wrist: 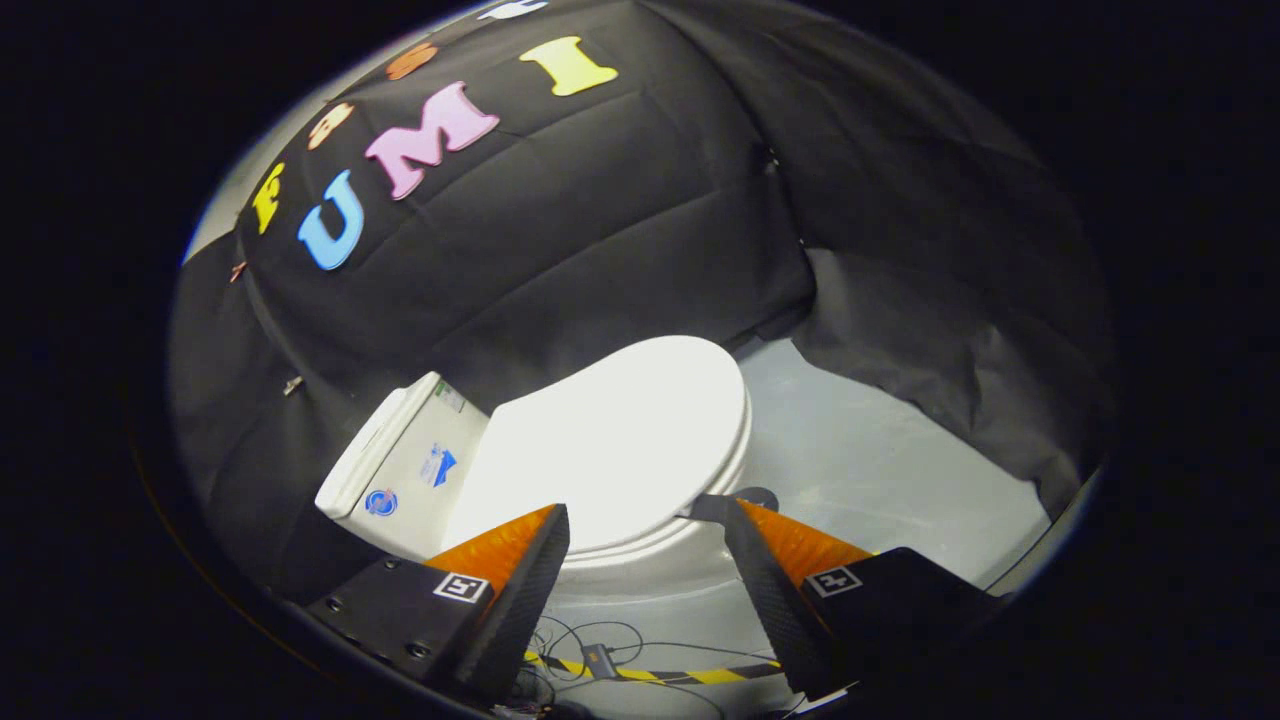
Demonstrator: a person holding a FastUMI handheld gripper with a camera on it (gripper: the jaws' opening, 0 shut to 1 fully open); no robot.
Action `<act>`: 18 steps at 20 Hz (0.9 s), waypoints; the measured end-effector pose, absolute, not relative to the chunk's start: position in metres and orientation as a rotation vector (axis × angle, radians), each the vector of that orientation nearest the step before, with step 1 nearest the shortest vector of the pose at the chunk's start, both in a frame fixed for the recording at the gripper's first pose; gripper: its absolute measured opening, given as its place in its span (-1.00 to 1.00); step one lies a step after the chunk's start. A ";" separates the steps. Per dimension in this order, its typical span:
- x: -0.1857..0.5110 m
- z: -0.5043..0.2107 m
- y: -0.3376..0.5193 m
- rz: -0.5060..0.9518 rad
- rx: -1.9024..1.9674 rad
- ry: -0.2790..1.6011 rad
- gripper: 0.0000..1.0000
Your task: Open the toilet lid.
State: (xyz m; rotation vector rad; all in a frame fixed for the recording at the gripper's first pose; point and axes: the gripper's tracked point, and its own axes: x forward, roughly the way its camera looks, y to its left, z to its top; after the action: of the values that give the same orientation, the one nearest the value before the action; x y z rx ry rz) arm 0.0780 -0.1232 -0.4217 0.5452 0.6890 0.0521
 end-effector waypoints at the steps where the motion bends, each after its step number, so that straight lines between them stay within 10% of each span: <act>1: 0.079 -0.432 -0.132 0.026 0.565 0.698 0.97; 16: 0.098 -0.525 -0.158 -0.104 1.182 0.801 0.89; 18: 0.106 -0.523 -0.154 -0.085 1.251 0.779 0.45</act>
State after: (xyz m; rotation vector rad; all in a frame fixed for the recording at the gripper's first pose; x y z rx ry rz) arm 0.1061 -0.1537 -0.5228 1.2513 0.7788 -0.0848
